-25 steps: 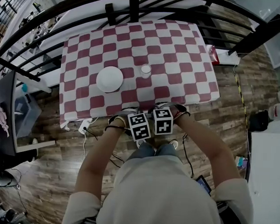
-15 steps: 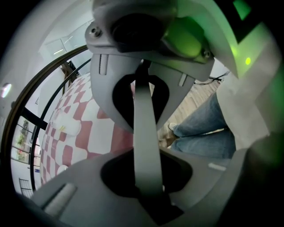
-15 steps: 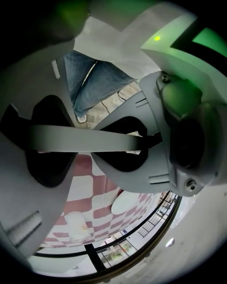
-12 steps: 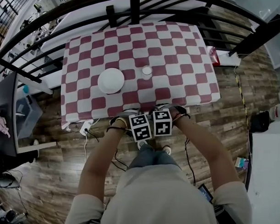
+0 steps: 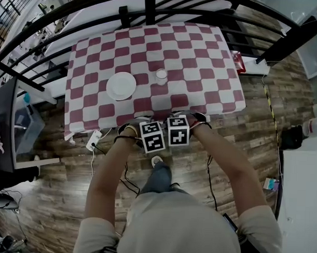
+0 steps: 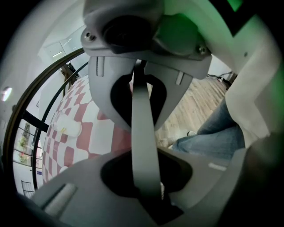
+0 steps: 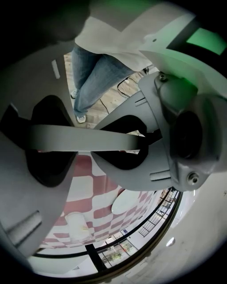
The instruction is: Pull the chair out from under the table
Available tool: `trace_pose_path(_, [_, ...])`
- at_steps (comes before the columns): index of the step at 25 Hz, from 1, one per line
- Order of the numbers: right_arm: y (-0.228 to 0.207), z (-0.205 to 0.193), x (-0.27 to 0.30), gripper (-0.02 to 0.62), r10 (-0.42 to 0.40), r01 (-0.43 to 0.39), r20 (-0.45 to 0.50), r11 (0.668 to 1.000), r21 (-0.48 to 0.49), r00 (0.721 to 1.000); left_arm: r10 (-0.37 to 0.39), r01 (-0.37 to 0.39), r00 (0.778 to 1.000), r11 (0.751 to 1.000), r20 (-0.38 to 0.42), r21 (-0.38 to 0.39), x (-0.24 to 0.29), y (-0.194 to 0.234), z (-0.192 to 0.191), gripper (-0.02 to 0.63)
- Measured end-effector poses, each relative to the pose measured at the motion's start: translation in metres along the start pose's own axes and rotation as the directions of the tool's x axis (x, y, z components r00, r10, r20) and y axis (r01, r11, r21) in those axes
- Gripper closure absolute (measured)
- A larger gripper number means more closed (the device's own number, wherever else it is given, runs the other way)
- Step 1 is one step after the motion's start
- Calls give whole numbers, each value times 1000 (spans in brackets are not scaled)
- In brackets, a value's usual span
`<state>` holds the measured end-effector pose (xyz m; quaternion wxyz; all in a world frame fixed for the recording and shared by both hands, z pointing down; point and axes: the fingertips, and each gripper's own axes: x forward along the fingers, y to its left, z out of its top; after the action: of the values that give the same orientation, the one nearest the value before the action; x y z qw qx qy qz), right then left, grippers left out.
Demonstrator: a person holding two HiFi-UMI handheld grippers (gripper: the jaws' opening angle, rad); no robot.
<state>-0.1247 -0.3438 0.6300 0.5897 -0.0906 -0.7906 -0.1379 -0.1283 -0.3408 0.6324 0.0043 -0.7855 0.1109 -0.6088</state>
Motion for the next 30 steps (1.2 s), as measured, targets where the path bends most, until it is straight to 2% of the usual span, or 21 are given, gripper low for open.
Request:
trace_pose_path(15, [9, -1, 0, 523, 0, 0, -2, 1000, 14, 1000, 4, -4, 1000, 1000, 0, -8, 0, -9, 2, 526])
trace_pose_path(30, [38, 1, -3, 523, 10, -9, -9, 1000, 14, 1000, 1, -1, 1000, 999, -2, -44, -4, -38, 6, 526])
